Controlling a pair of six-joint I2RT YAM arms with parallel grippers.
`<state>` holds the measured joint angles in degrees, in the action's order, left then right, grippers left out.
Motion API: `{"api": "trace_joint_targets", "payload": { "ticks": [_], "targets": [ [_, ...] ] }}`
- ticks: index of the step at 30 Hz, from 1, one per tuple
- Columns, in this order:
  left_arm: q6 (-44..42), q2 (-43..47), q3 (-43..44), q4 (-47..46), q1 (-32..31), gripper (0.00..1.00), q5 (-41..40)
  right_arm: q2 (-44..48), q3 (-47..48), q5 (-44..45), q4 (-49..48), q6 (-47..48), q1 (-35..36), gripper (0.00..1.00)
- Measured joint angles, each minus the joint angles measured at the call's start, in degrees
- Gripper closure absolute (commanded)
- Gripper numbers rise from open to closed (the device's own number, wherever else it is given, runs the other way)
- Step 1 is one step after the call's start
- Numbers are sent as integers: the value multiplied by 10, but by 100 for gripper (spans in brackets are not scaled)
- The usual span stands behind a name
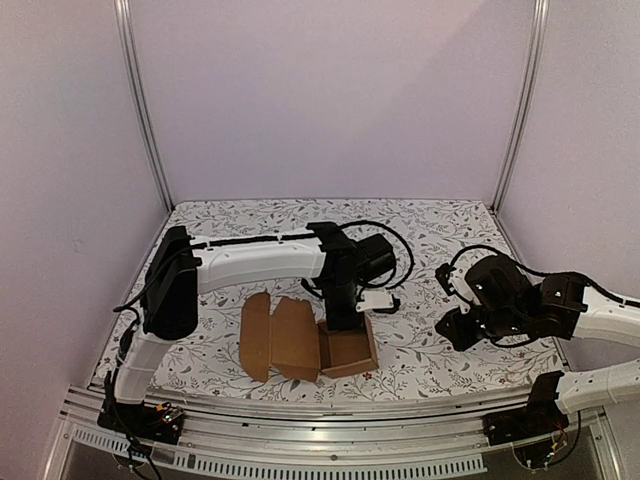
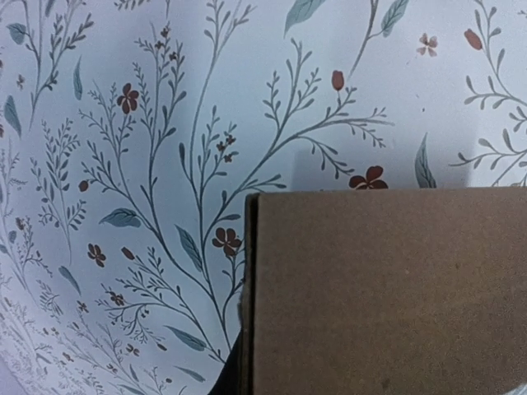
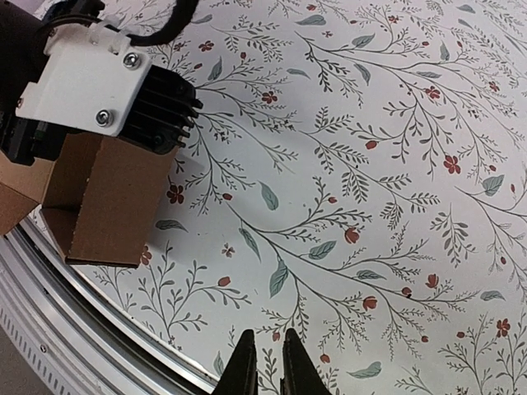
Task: Fold the paper box
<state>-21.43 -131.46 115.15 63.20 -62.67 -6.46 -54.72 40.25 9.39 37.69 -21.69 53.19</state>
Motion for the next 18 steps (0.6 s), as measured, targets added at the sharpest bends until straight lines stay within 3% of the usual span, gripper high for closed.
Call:
{"api": "trace_joint_targets", "payload": {
  "ticks": [10, 18],
  "targets": [
    [-10, -56, 53, 48, -3, 86, -4, 0, -17, -1, -10, -7, 0, 88],
    [-10, -78, 79, 71, -5, 75, -5, 10, -25, -1, -18, -14, 0, 82]
  ]
}}
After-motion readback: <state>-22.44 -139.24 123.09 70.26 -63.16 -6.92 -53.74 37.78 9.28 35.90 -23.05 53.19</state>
